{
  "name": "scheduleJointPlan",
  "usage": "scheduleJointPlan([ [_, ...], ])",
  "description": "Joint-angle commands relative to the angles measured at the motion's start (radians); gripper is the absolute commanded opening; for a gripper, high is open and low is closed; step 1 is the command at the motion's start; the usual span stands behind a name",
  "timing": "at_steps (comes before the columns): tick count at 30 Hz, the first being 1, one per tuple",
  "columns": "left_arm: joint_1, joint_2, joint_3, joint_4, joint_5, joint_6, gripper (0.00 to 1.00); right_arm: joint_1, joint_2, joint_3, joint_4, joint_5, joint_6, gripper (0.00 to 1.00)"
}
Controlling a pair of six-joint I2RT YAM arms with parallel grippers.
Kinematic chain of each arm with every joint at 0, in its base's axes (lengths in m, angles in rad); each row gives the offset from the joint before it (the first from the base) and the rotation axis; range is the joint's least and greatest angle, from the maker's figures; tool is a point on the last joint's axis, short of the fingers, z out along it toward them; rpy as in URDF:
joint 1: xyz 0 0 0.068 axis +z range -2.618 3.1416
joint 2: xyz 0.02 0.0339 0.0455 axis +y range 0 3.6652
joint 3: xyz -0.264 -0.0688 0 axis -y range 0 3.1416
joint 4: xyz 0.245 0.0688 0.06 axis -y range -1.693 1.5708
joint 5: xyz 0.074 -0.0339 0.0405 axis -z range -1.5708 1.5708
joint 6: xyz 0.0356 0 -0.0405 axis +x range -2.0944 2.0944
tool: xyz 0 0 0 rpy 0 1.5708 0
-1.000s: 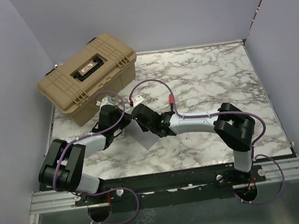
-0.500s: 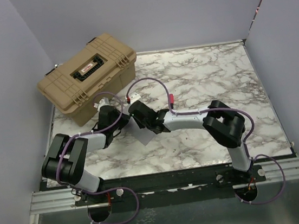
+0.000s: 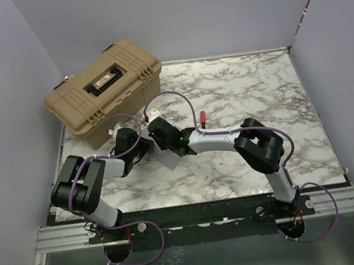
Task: Place the letter into the envelope and seal it
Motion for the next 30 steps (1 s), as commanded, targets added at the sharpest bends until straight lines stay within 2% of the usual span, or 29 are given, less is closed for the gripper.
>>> scheduleJointPlan([
  [1,0.006,0.032,-0.046,-0.13,-0.017,0.013,0.0,-0.013,0.062,0.062,0.021,-0.037,-0.012,0.0],
  [7,0.007,0.027,-0.046,-0.137,-0.017,0.016,0.0,-0.026,0.128,0.117,0.006,-0.034,-0.006,0.0],
  [11,0.008,0.036,-0.045,-0.138,-0.014,-0.001,0.0,-0.026,0.115,0.113,-0.038,-0.043,-0.006,0.0],
  [16,0.01,0.052,-0.039,-0.139,-0.013,-0.037,0.0,-0.026,0.033,0.034,-0.124,-0.085,-0.02,0.0],
  [23,0.012,0.055,-0.049,-0.161,-0.037,-0.074,0.0,-0.038,-0.042,-0.078,-0.152,-0.034,-0.09,0.0],
  [25,0.012,0.063,-0.045,-0.191,-0.074,-0.076,0.0,-0.039,-0.07,-0.118,-0.138,-0.069,-0.113,0.0],
  [30,0.012,0.081,-0.04,-0.184,-0.066,-0.066,0.0,-0.039,-0.138,-0.193,-0.128,-0.2,-0.12,0.0],
])
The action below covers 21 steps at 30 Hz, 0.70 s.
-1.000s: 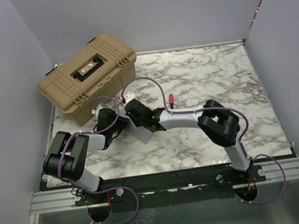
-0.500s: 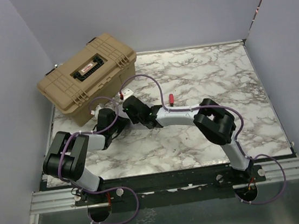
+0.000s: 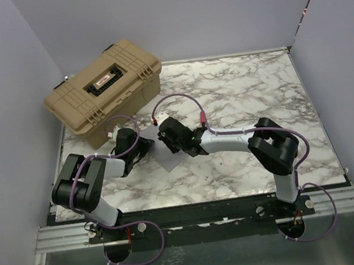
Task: Place the letter into the envelope and seal it
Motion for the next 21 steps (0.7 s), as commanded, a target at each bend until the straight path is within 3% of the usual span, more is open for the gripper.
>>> scheduleJointPlan([
  [1,0.005,0.062,-0.032,-0.188,-0.062,0.035,0.0,-0.007,-0.04,-0.074,-0.104,-0.131,-0.036,0.0],
  [5,0.005,0.063,-0.027,-0.184,-0.056,0.042,0.0,-0.007,-0.045,-0.078,-0.088,-0.153,-0.027,0.0],
  [21,0.006,0.143,0.016,-0.212,0.035,0.138,0.0,-0.01,0.19,0.208,-0.035,0.023,0.007,0.0],
])
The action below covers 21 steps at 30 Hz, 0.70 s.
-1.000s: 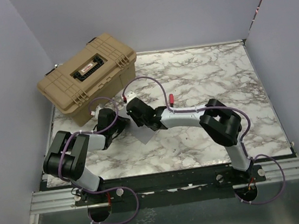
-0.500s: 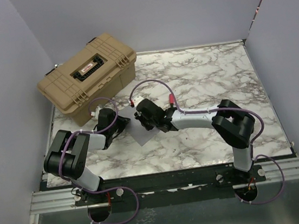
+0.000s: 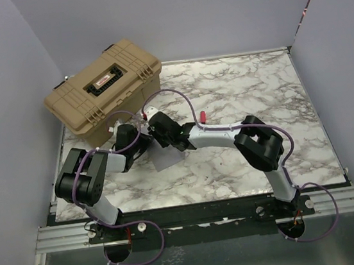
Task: Place the letter into the envelope and seal it
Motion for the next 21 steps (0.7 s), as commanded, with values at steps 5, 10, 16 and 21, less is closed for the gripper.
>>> scheduleJointPlan([
  [5,-0.003,0.082,-0.033,-0.244,0.008,0.085,0.0,-0.013,0.122,0.096,-0.025,0.108,0.074,0.0],
  [10,-0.004,0.058,-0.036,-0.257,-0.006,0.069,0.0,-0.014,0.084,0.048,-0.038,0.044,0.084,0.0],
  [16,-0.001,0.044,-0.042,-0.261,-0.024,0.035,0.0,-0.013,-0.026,-0.064,-0.069,-0.119,0.08,0.0],
  [21,-0.001,0.038,-0.046,-0.263,-0.033,0.023,0.0,-0.013,-0.098,-0.167,-0.011,-0.2,0.092,0.0],
])
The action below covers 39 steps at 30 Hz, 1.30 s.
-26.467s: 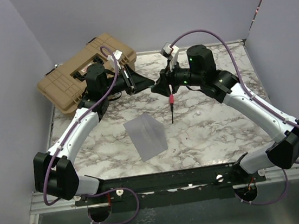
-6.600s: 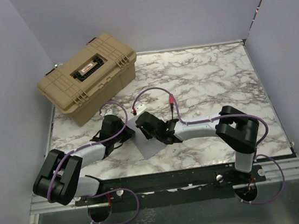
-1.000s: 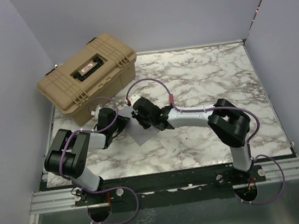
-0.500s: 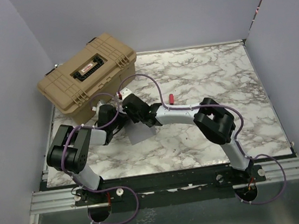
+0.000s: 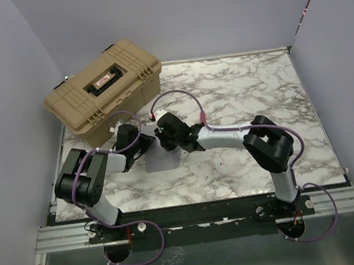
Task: Place the letter into the envelope and seal it
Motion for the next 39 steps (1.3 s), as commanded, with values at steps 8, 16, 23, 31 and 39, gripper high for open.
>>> scheduleJointPlan([
  [8,0.0,0.043,-0.062,-0.242,-0.035,0.041,0.0,-0.003,0.045,0.033,-0.062,0.037,0.022,0.0],
  [16,0.0,0.107,-0.034,-0.198,0.042,0.061,0.0,-0.033,0.121,0.186,-0.127,0.223,0.069,0.0],
  [23,0.0,0.107,-0.04,-0.193,0.029,0.058,0.0,-0.033,0.166,0.244,-0.167,0.215,0.085,0.0],
  [31,0.0,0.119,-0.041,-0.19,0.024,0.055,0.0,-0.034,0.205,0.278,-0.16,0.107,0.066,0.0],
  [39,0.0,0.117,-0.042,-0.193,0.007,0.032,0.0,-0.033,0.167,0.205,-0.166,0.051,0.046,0.0],
])
